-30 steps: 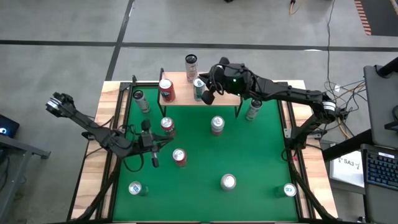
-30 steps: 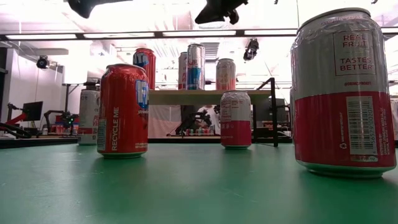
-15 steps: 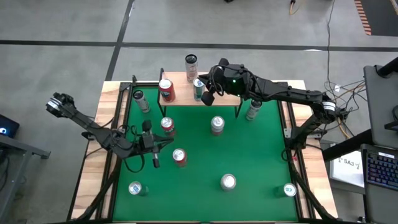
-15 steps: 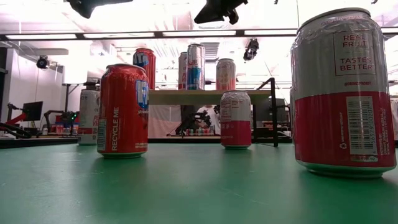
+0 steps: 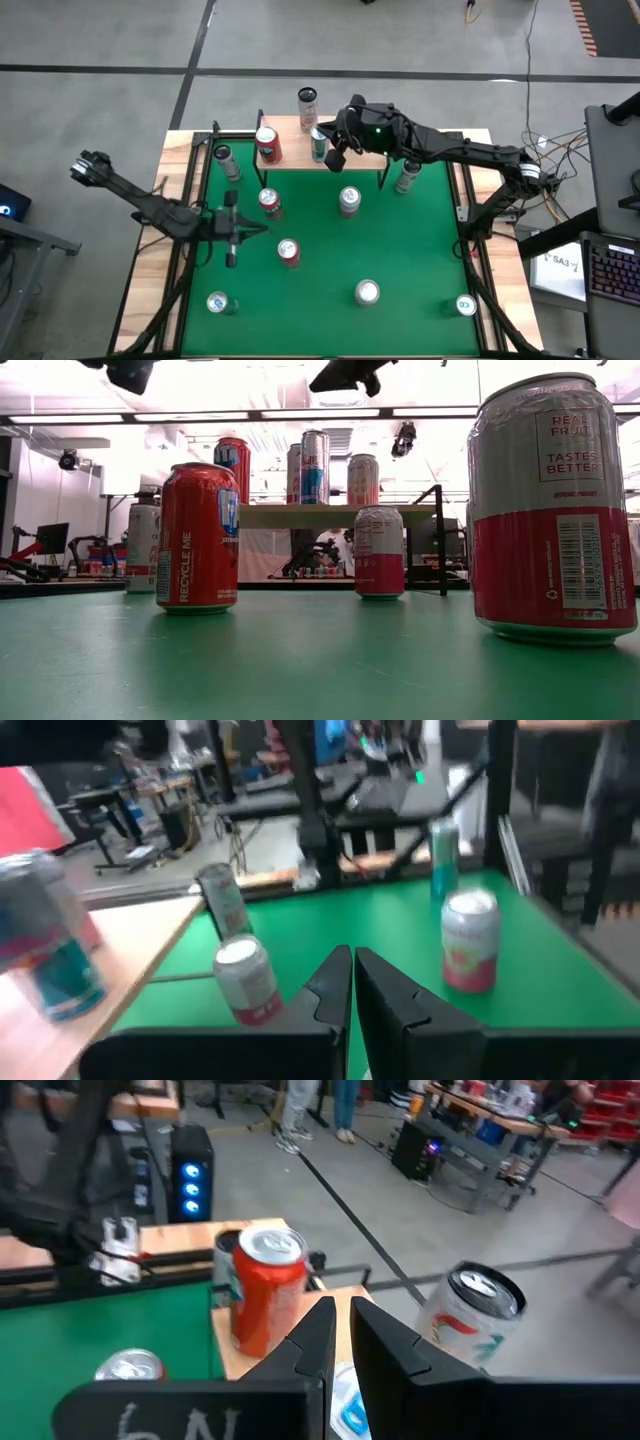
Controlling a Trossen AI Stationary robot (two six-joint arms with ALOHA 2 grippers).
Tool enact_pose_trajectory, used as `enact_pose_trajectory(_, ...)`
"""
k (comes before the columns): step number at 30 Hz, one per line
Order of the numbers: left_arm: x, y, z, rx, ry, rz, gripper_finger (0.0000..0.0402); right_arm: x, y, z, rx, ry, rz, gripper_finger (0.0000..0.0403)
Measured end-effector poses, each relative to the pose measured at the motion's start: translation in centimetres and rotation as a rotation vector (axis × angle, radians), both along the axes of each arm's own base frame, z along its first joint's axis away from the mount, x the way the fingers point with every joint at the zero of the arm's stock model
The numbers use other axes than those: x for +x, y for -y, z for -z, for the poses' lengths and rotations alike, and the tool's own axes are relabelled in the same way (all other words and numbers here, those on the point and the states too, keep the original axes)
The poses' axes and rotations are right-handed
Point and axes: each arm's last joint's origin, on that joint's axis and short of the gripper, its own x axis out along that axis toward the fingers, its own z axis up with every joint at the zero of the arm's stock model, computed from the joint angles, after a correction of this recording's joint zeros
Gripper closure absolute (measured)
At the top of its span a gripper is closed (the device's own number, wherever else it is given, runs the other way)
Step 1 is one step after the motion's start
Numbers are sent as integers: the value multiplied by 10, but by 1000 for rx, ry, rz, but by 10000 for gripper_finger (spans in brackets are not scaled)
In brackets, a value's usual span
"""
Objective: Place canned beverage on shelf
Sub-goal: Put the top left blue soda can on the shelf
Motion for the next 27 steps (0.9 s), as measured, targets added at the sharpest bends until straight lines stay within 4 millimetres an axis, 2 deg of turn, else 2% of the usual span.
enact_pose_trajectory(5, -16, -12, 12, -62, 60, 21, 401, 0, -2, -6, 24, 30, -72, 375)
enact_pose_trajectory(10, -26, -19, 26, -170, 92, 110, 401, -3, -2, -19, 144, 95, -171, 375)
enact_pose_trajectory(14, -31, -21, 33, -189, 105, 147, 401, -4, -2, -19, 171, 85, -256, 375)
enact_pose_trajectory(21, -34, -22, 44, -139, 132, 152, 401, -3, 1, -14, 167, 64, -258, 375)
enact_pose_trajectory(27, -34, -22, 45, -134, 133, 152, 402, -6, 4, -5, 215, -15, -156, 375)
